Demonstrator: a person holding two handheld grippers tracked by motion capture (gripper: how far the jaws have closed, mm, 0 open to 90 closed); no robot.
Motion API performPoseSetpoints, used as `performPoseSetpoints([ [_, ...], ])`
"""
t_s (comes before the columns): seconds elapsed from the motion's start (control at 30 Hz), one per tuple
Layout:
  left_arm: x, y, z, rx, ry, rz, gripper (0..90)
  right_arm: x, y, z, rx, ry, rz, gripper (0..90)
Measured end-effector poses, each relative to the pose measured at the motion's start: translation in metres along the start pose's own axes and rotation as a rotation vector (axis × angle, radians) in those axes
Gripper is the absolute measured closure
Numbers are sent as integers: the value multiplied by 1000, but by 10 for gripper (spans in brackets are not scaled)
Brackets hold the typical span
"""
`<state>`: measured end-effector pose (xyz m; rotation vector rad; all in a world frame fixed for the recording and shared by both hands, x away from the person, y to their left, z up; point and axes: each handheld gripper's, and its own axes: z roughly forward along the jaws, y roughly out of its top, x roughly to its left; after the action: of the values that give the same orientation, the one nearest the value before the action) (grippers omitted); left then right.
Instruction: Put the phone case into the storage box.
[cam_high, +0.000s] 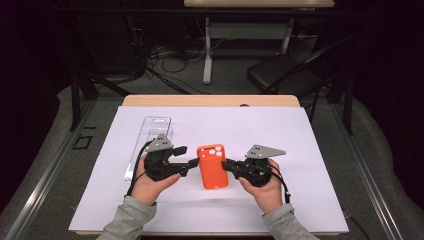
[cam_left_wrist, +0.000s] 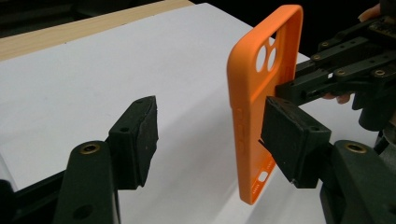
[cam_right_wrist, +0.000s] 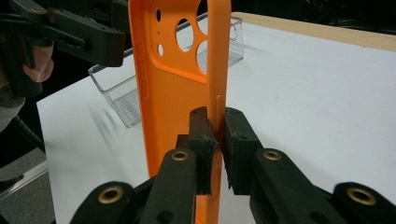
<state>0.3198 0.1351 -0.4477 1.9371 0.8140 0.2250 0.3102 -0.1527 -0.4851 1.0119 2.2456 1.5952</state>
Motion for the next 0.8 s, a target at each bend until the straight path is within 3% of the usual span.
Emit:
performPoseSetpoints([
  [0.23,-1,0,-1,-1,15,0,375,8,-2,2,-11,-27,-5,827],
  [0.53,-3,0,-2,-2,27,2,408,12,-5,6,-2,-24,-7,827],
  [0.8,-8,1,-2,-12,64,38,433,15,-7,9,8,-40,-19,827],
])
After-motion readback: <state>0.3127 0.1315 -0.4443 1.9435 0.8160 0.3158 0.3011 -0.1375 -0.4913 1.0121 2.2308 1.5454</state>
